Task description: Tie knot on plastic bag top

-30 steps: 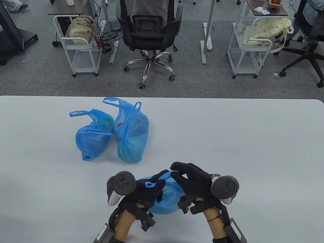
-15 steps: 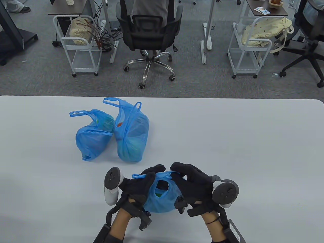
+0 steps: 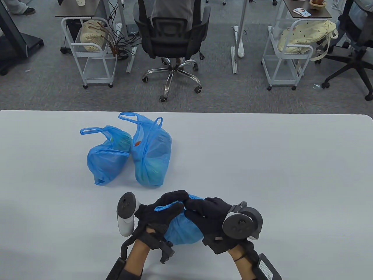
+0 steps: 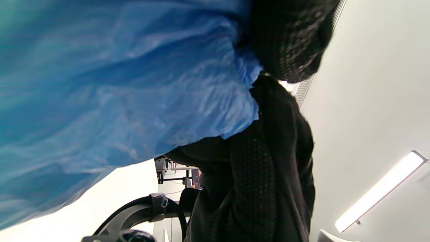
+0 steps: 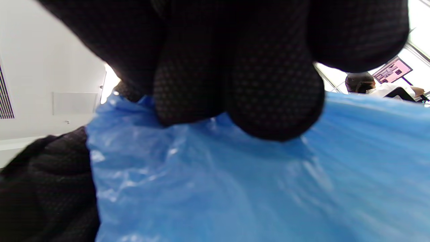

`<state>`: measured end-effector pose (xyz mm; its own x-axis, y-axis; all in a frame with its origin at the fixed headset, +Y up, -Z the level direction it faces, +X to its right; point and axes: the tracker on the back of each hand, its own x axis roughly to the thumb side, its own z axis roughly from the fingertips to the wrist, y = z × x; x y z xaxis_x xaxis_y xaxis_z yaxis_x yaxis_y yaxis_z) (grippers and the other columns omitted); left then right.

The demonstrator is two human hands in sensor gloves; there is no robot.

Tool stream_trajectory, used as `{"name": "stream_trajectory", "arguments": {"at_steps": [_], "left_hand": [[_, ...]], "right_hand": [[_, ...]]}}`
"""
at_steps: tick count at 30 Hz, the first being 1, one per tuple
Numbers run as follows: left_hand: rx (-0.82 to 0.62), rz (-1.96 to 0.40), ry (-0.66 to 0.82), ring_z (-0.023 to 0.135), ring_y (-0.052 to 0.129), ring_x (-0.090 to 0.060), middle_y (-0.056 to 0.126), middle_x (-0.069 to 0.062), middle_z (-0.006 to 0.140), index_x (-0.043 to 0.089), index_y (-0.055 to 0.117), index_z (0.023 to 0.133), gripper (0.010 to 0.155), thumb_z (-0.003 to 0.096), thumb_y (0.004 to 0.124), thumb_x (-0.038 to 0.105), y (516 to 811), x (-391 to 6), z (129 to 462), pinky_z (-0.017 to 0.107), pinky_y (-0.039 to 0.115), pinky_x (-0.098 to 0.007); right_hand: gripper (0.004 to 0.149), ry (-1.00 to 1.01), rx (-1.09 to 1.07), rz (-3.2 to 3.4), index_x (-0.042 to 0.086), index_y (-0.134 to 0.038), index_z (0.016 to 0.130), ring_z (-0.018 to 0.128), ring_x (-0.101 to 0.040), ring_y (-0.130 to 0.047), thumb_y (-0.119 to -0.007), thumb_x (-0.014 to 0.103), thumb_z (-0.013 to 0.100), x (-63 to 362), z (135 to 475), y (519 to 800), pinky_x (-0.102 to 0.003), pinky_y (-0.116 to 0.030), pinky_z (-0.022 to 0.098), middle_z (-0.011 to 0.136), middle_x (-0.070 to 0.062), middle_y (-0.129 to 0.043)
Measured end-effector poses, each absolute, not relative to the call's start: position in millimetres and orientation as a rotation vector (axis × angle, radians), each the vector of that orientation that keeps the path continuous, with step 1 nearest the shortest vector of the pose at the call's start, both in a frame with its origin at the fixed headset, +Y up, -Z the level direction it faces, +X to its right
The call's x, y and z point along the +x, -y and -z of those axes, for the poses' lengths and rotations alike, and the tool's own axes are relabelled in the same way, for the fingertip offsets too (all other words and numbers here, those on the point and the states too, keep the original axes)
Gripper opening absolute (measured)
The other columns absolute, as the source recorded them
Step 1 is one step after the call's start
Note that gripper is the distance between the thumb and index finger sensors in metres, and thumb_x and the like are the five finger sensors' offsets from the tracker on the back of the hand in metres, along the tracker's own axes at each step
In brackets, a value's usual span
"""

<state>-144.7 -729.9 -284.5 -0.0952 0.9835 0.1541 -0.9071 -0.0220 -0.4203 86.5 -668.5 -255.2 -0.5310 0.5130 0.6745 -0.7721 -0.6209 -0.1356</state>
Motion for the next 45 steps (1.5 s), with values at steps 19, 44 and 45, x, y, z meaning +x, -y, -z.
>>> {"name": "stream_trajectory", "arguments": {"at_steps": [19, 44, 45], "left_hand": [[-0.065, -1.391, 0.519, 0.038, 0.114, -0.01, 0.106, -0.003, 0.071, 0.032, 0.093, 0.079, 0.036, 0.043, 0.092, 0.028, 713, -144, 278, 0.058, 0.09, -0.042], [0.384, -1.057, 0.409, 0.062, 0.115, -0.01, 0.102, 0.005, 0.079, 0.037, 0.095, 0.075, 0.034, 0.0427, 0.093, 0.028, 698, -146, 260, 0.07, 0.079, -0.039], [0.383, -1.063, 0.413, 0.062, 0.115, -0.01, 0.102, 0.005, 0.08, 0.037, 0.095, 0.075, 0.034, 0.0428, 0.093, 0.028, 698, -146, 260, 0.07, 0.078, -0.039]], "right_hand": [[0.047, 0.066, 0.585, -1.886, 0.011, -0.073, 0.094, 0.078, -0.045, -0.086, -0.076, 0.023, 0.048, 94, 280, 705, -0.073, -0.055, 0.058, 0.076, -0.017, -0.092], [0.051, 0.08, 0.5, -1.894, 0.004, -0.07, 0.095, 0.067, -0.036, -0.101, -0.071, 0.034, 0.053, 101, 285, 709, -0.063, -0.072, 0.052, 0.061, -0.005, -0.104], [0.051, 0.073, 0.485, -1.892, 0.004, -0.07, 0.095, 0.066, -0.035, -0.102, -0.071, 0.034, 0.053, 102, 285, 710, -0.062, -0.072, 0.052, 0.06, -0.005, -0.105]]}}
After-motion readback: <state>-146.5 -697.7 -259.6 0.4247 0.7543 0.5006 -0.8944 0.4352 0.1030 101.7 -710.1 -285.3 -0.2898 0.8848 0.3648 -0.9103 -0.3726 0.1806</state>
